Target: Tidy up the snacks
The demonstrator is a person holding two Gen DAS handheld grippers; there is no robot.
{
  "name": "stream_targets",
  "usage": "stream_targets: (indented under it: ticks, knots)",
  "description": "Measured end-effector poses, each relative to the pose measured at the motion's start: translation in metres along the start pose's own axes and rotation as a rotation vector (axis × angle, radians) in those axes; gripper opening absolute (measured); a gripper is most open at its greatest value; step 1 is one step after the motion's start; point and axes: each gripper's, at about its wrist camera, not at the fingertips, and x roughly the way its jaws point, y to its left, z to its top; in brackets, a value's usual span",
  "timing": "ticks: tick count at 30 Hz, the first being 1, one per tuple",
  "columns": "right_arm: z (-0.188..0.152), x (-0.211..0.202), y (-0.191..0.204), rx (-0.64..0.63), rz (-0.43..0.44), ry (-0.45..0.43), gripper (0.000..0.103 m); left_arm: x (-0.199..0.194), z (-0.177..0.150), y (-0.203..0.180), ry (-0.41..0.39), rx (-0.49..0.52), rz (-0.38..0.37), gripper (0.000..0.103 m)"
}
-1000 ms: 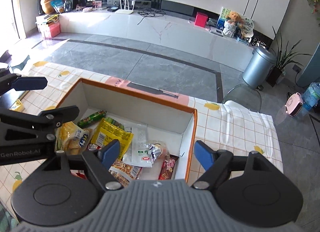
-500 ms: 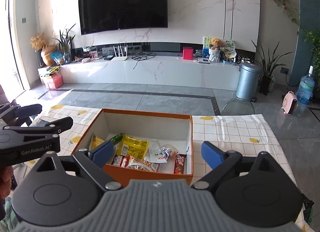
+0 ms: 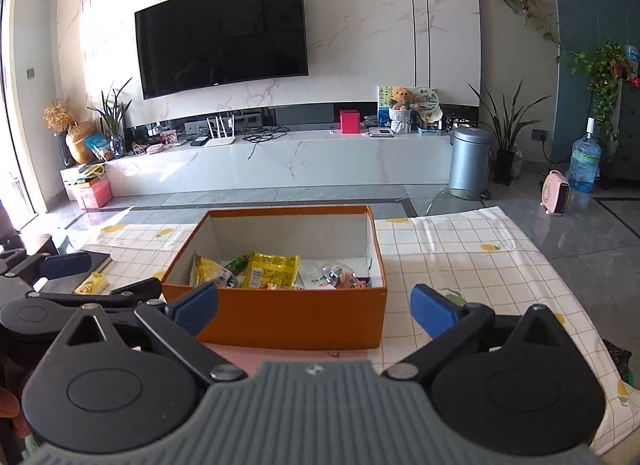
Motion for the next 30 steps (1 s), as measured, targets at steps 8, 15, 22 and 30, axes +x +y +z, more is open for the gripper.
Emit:
stream_targets:
  ticks: [8, 15, 22, 30]
  knots:
    - [-0.022, 0.030, -0.007, 0.014, -0.034, 0.046, 0.099, 0.020, -0.020, -0.004, 0.081, -0.012, -0.019, 0.098]
    - [-0.029, 0.046, -0.010, 0.001, -0.039, 0.052, 0.099, 0.033, -0.023, -0.003, 0.118, -0.026, -0.012, 0.098]
    - [-0.032, 0.050, -0.015, 0.028, -0.036, 0.061, 0.099, 0.036, -0.024, -0.005, 0.125, -0.024, -0.008, 0.098]
    - [-0.032, 0.045, -0.015, 0.023, -0.039, 0.047, 0.099, 0.030, -0.019, -0.004, 0.113, -0.027, -0.008, 0.098]
